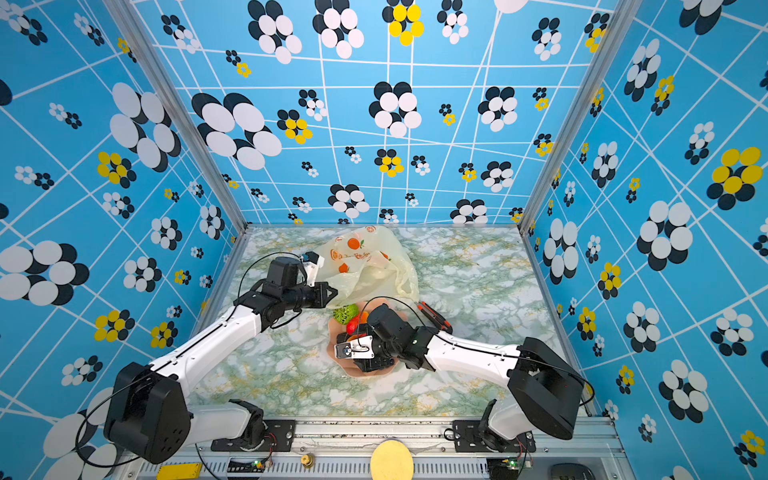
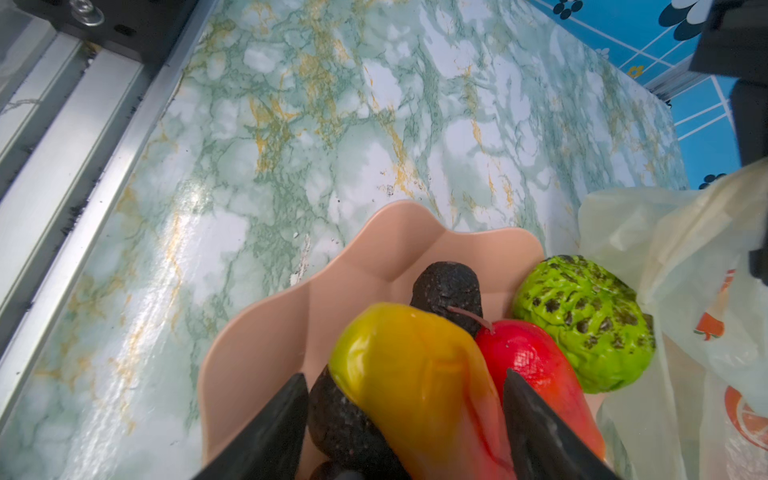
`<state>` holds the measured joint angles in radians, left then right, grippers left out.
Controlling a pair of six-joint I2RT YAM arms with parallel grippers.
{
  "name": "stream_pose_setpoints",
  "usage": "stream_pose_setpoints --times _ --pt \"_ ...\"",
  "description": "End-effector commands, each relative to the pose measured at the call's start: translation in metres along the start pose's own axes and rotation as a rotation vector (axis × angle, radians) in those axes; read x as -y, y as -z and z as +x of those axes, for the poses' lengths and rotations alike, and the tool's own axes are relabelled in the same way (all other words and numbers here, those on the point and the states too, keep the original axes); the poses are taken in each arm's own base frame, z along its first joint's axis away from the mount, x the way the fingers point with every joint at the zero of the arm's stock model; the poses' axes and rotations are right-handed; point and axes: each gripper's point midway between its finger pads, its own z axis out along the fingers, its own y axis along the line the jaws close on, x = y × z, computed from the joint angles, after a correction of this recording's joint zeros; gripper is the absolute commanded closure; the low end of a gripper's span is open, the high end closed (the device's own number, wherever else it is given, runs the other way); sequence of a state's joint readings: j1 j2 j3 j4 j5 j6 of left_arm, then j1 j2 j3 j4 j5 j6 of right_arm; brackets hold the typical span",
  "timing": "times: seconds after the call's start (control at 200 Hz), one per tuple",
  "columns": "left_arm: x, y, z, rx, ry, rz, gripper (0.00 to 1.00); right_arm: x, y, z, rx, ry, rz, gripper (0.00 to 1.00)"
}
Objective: Place the fruits into the plastic bag
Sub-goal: 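Lower the right gripper onto the red-orange mango and close on it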
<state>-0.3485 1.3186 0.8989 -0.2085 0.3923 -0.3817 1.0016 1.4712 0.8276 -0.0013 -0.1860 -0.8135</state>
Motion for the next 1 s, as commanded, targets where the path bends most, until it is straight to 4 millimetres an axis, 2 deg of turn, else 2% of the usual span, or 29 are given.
stream_pose_setpoints --times 0.0,0.24,0.485,0.535,0.675,1.0 --pt "0.003 -0.001 -0.002 0.003 -0.009 0.005 1.0 0.011 -0.003 -0.006 0.001 0.038 0.052 0.24" --pt "0.004 -0.003 -0.004 -0.002 -0.008 0.008 1.0 0.018 -0.01 -0.009 0.019 0.049 0.104 0.3" --pt "0.004 -0.003 -0.003 -0.005 -0.005 0.013 1.0 0.009 -0.016 -0.008 0.017 0.053 0.068 0.32" --pt "0.004 -0.003 -0.002 -0.007 -0.005 0.012 1.0 0.008 -0.016 -0.008 0.014 0.052 0.067 0.37" --pt "0.006 -0.001 -0.004 0.001 -0.007 0.016 1.0 0.01 -0.01 -0.013 0.026 0.043 0.072 0.52" --pt "0.007 -0.003 -0.006 0.0 -0.005 0.024 1.0 0.007 0.008 -0.016 0.055 0.001 0.091 0.57"
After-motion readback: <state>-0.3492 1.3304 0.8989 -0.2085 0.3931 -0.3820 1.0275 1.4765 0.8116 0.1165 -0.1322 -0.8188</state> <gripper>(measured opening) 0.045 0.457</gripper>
